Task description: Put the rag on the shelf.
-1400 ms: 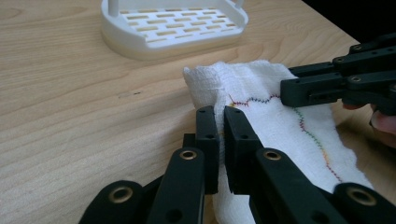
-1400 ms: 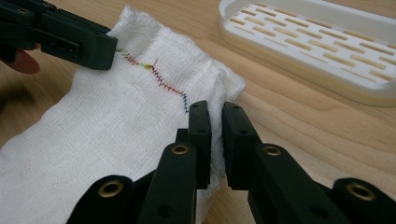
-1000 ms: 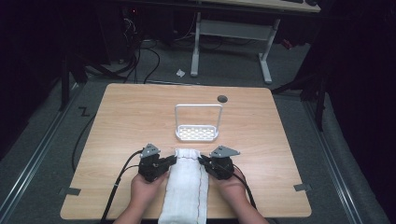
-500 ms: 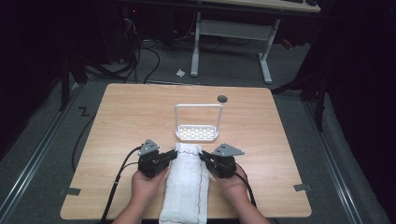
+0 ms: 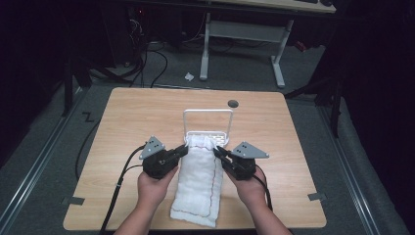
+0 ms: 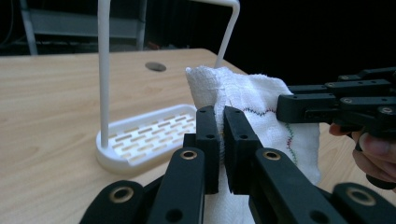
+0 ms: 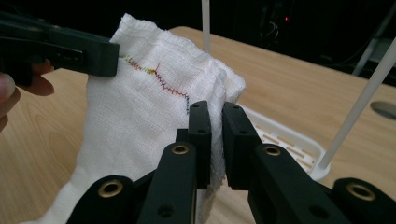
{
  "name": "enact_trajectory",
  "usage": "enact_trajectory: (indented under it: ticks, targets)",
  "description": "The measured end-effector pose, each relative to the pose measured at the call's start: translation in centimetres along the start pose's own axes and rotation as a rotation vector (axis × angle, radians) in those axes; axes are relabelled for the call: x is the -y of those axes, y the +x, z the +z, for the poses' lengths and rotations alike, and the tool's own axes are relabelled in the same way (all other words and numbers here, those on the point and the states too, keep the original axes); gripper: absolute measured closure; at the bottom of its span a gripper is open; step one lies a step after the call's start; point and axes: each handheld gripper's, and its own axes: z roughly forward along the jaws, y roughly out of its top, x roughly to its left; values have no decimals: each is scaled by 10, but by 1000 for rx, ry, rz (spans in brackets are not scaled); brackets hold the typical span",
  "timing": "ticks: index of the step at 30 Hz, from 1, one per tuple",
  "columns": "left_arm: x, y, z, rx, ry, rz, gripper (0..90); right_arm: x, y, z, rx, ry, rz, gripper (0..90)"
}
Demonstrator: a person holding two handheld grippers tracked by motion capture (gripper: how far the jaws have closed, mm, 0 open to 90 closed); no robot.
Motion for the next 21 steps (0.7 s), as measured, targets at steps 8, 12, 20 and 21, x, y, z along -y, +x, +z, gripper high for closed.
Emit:
enact_trajectory:
  ticks: [8,12,20,21]
  targets:
    - [-32,-6,-16,-4,-79,39,857,-36,4,-15,7,-77,-38,832]
    - [-45,-7,-24,-7,-109,62,858,-51,7,-19,5,-107,-54,832]
    - [-63,-8,-30,-13,-149,87,858,-71,8,-23,7,-144,-65,832]
    - [-65,-8,-30,-13,-153,89,859,-73,8,-23,9,-149,-70,833]
